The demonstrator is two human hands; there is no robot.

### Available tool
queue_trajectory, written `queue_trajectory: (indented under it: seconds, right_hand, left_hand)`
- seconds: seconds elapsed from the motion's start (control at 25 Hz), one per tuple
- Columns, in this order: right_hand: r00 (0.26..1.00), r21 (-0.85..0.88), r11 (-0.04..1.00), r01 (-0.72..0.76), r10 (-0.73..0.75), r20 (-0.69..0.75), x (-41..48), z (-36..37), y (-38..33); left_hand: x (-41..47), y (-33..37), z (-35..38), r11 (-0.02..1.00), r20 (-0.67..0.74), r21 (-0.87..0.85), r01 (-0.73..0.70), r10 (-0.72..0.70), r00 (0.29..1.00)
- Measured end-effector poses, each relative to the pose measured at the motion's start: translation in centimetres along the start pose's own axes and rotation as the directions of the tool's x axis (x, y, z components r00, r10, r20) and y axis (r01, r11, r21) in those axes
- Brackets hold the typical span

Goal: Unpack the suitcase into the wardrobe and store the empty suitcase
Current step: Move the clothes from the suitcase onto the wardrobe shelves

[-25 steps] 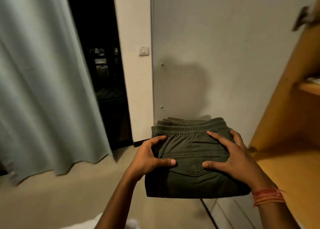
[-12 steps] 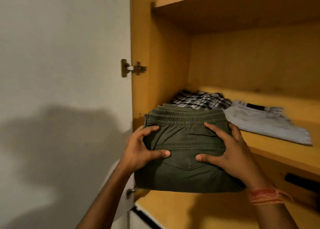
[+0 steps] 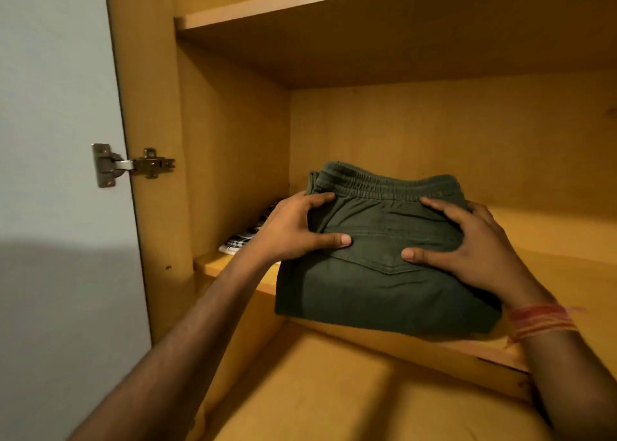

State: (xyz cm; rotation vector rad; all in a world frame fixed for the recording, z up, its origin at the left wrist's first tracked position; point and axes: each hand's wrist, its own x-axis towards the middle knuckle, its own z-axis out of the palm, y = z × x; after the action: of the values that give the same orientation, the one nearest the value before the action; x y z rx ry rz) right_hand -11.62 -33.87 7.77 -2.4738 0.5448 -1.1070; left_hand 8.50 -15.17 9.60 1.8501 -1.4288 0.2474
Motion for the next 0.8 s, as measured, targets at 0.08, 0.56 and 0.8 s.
queue_trajectory:
  seconds: [0.08, 0.56, 0.8]
  right_hand:
    - [1.000, -0.015, 1.000, -0.027, 0.027, 0.014, 2.6, -0.9, 1.2]
    - [0.920, -0.005, 0.934, -0.358, 0.354, 0.170, 15.0, 0.8, 12.6]
    - [0.655, -0.470, 0.713, -0.520, 0.686, 0.318, 14.6, 5.3, 17.2]
  left_hand:
    - [3.7, 0.1, 0.0, 0.999, 0.049, -0.051, 0.009, -0.007, 0.999]
    - [23.0, -8.5, 12.6, 0.880, 0.391, -0.370, 0.298, -0.143, 0.909]
    - [24.1, -13.7, 17.9, 0.926, 0.516, -0.168, 0.338, -0.210, 0.831]
